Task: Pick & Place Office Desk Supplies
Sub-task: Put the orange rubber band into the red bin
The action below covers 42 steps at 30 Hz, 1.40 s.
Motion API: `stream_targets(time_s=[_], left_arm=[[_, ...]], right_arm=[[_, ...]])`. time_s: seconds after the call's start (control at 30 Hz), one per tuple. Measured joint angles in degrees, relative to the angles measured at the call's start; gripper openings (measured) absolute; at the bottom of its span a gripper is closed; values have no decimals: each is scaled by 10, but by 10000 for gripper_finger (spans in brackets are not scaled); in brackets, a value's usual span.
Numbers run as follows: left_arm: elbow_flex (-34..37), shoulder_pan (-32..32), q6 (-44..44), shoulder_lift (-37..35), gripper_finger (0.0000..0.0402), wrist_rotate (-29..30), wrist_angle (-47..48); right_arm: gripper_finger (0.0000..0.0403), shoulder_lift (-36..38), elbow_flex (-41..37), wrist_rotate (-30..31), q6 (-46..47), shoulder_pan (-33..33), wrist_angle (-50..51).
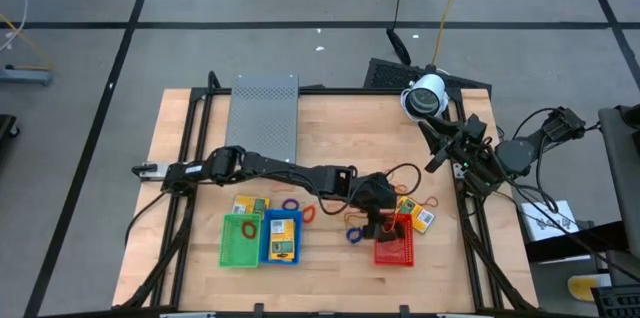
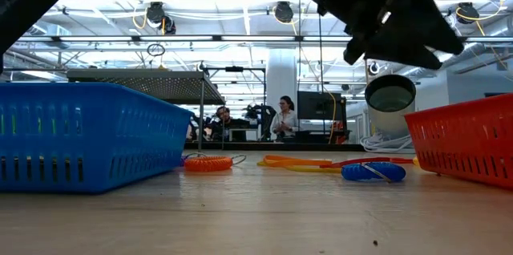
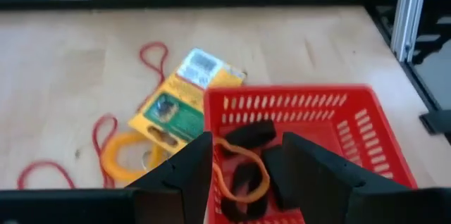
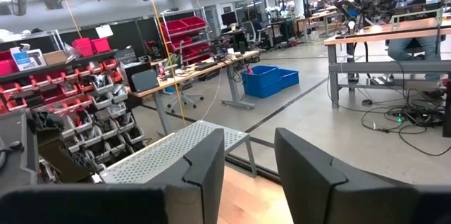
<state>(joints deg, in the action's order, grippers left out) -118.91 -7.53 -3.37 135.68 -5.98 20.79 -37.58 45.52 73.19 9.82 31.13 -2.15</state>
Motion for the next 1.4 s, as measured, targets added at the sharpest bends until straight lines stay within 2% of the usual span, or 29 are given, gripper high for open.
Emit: stream_targets(time_s=[0.1, 0.3, 0.4, 0.57, 0.7, 0.97, 1.4], left_arm=[[1, -1, 6, -13, 182, 18, 42], [0, 4, 12, -57, 182, 74, 197], [0, 8, -27, -79, 182, 56, 262], [0, 16, -110, -100, 182, -25, 346], [0, 14, -124, -105, 182, -35, 382], [6, 19, -122, -89, 182, -15, 450], [5, 24, -62, -64, 182, -5, 441]], right_arm=[[116, 0, 0, 0, -1, 0, 0], [116, 2, 0, -2, -18, 0, 3], [116, 2, 0, -21, -19, 0, 6], [116, 2, 0, -58, -16, 1, 7], [116, 0, 0, -88, -15, 1, 8], [116, -2, 0, -106, -16, 1, 14], [116, -4, 0, -120, -15, 1, 21]])
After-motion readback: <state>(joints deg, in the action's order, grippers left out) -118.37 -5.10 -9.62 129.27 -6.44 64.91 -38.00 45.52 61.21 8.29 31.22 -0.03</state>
